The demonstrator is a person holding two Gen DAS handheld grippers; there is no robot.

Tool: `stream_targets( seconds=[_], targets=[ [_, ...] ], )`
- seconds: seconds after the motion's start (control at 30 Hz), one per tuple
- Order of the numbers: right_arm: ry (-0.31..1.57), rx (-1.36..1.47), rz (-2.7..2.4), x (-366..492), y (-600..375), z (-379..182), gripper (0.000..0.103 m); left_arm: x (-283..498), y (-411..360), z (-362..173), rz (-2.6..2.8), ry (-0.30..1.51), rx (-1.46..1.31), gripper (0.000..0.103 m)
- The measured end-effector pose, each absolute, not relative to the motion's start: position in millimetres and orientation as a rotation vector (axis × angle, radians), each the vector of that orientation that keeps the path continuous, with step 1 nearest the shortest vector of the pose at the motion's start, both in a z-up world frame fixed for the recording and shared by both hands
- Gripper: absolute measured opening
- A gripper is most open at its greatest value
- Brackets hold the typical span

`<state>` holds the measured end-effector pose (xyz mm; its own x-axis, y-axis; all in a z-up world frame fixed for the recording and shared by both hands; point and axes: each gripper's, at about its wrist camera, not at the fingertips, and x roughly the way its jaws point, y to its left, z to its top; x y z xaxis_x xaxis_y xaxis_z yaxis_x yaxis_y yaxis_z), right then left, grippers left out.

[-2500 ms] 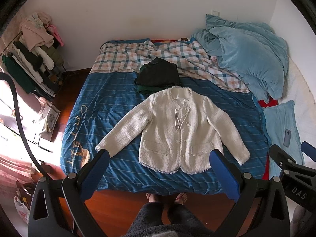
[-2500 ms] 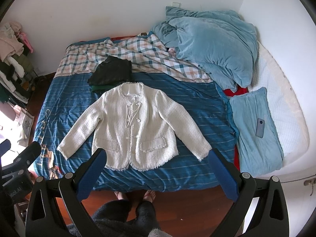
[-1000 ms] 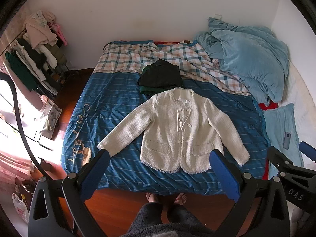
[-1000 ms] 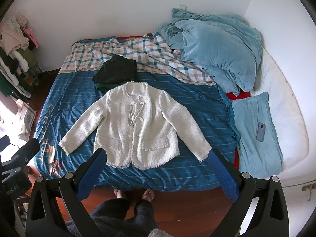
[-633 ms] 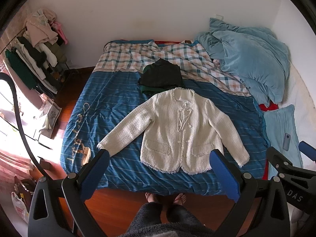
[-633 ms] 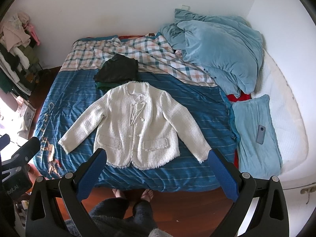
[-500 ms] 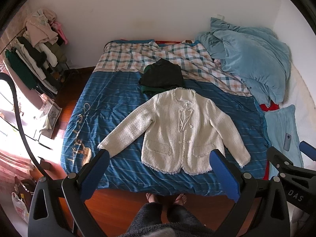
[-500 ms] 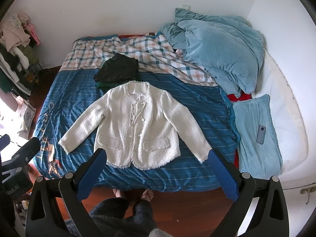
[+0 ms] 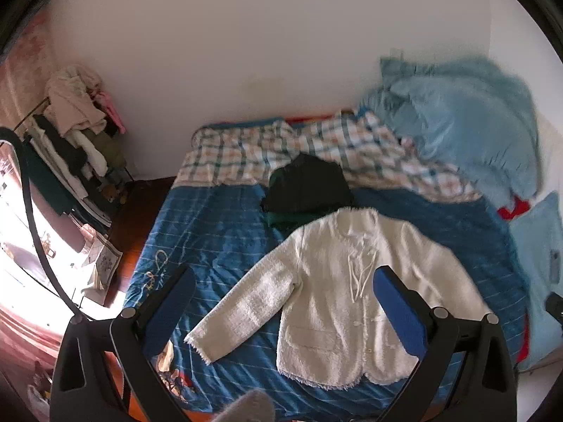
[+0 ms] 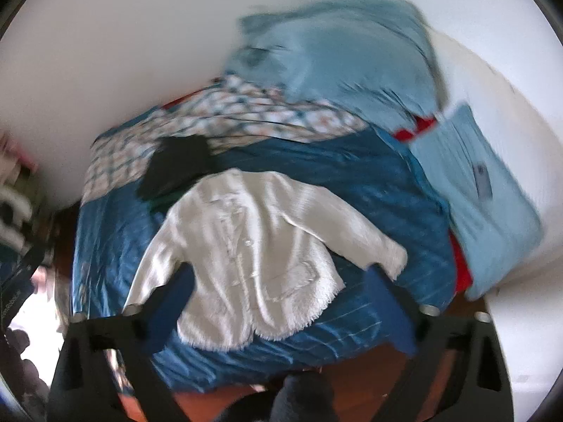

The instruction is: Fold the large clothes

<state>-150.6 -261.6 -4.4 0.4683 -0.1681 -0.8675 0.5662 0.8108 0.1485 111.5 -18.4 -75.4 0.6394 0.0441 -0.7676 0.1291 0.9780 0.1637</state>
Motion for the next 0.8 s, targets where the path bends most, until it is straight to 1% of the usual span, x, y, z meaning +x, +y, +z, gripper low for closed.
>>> stream_targets(
  seconds=[0.07, 0.17, 0.23, 0.37, 0.43, 0.47, 0.5, 0.53, 0.57, 0.63, 0.7, 0.73, 0.8],
  targets=[
    [1.03, 0.53, -0.508, -150, -295, -45, 0.066, 128, -27, -100, -0.029, 0.9, 0.215, 0.103],
    [1.071, 0.66, -0.586, -157, -352, -119, 0.066, 155, -42, -150, 0.007, 0.949, 0.217, 0.103],
    [1.09, 0.744, -0.62, -163, -387, -166, 0.066, 167, -49, -178, 0.03, 0.977, 0.236, 0.103],
    [1.134, 0.982, -0.699, -182, -467, -285, 0.069, 188, -63, -248, 0.105, 1.036, 0.287, 0.103],
    [1.16, 1.092, -0.766, -195, -502, -343, 0.069, 201, -67, -301, 0.148, 1.106, 0.29, 0.103],
    [1.158, 1.148, -0.808, -204, -517, -371, 0.071, 203, -66, -318, 0.157, 1.129, 0.288, 0.103],
    [1.172, 1.203, -0.862, -215, -533, -405, 0.072, 209, -67, -351, 0.191, 1.172, 0.304, 0.103],
    [1.182, 1.255, -0.911, -223, -542, -430, 0.072, 210, -66, -368, 0.208, 1.189, 0.311, 0.103],
    [1.167, 1.298, -0.928, -229, -545, -444, 0.073, 213, -67, -401, 0.23, 1.223, 0.32, 0.103],
    [1.114, 1.416, -0.937, -242, -561, -491, 0.073, 217, -68, -441, 0.254, 1.263, 0.352, 0.103],
    [1.069, 1.477, -0.934, -244, -567, -518, 0.074, 221, -68, -485, 0.263, 1.302, 0.372, 0.103],
    [1.063, 1.484, -0.954, -241, -573, -537, 0.074, 222, -69, -498, 0.261, 1.306, 0.376, 0.103],
    [1.059, 1.473, -0.96, -230, -579, -558, 0.078, 227, -69, -524, 0.248, 1.312, 0.393, 0.103]
  ],
)
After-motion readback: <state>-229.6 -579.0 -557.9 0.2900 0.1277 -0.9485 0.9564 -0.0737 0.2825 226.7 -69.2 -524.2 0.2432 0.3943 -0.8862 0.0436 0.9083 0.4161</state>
